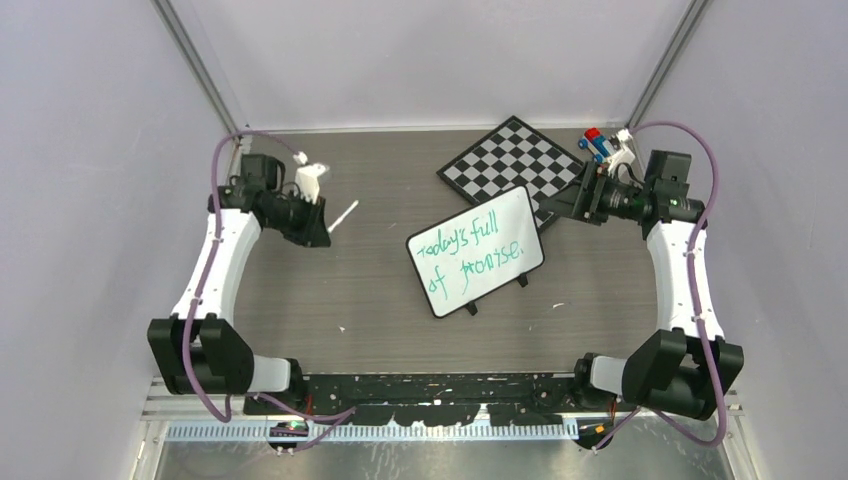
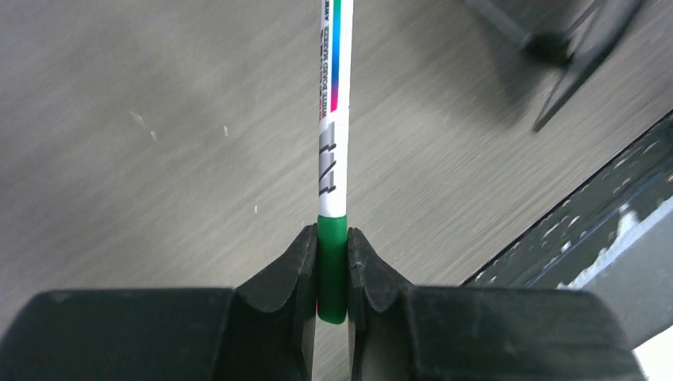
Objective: Write a sentence on the whiteboard
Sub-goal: Place the whiteboard marker at the center of the board.
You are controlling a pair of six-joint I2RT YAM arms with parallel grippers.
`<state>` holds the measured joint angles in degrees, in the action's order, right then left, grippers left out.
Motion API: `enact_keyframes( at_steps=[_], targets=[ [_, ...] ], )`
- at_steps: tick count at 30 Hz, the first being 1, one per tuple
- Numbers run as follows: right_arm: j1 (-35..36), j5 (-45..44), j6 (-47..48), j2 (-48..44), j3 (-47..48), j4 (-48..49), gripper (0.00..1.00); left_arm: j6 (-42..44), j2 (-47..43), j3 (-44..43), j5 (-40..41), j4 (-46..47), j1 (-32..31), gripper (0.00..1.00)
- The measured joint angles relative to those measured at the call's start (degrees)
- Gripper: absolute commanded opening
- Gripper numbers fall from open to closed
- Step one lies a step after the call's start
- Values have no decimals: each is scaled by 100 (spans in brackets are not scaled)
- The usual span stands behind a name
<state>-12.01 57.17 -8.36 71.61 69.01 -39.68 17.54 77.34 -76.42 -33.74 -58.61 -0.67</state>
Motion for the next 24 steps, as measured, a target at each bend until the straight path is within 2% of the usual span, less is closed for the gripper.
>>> enact_keyframes(
  at_steps=[4, 9, 17, 24],
  targets=[
    [-396, -98, 138, 4, -380, -153, 78, 404, 87, 1067, 623, 184, 26, 8],
    [-575, -181, 238, 4, -433, -203, 78, 590, 389, 1714, 1123, 542, 26, 11],
    [-577, -157, 251, 22, -437, -201, 79, 686, 887, 2225, 1613, 1379, -72, 24],
    [-577, -133, 313, 83, -492, -221, 78, 737, 1200, 2310, 1923, 1770, -337, 31]
  ],
)
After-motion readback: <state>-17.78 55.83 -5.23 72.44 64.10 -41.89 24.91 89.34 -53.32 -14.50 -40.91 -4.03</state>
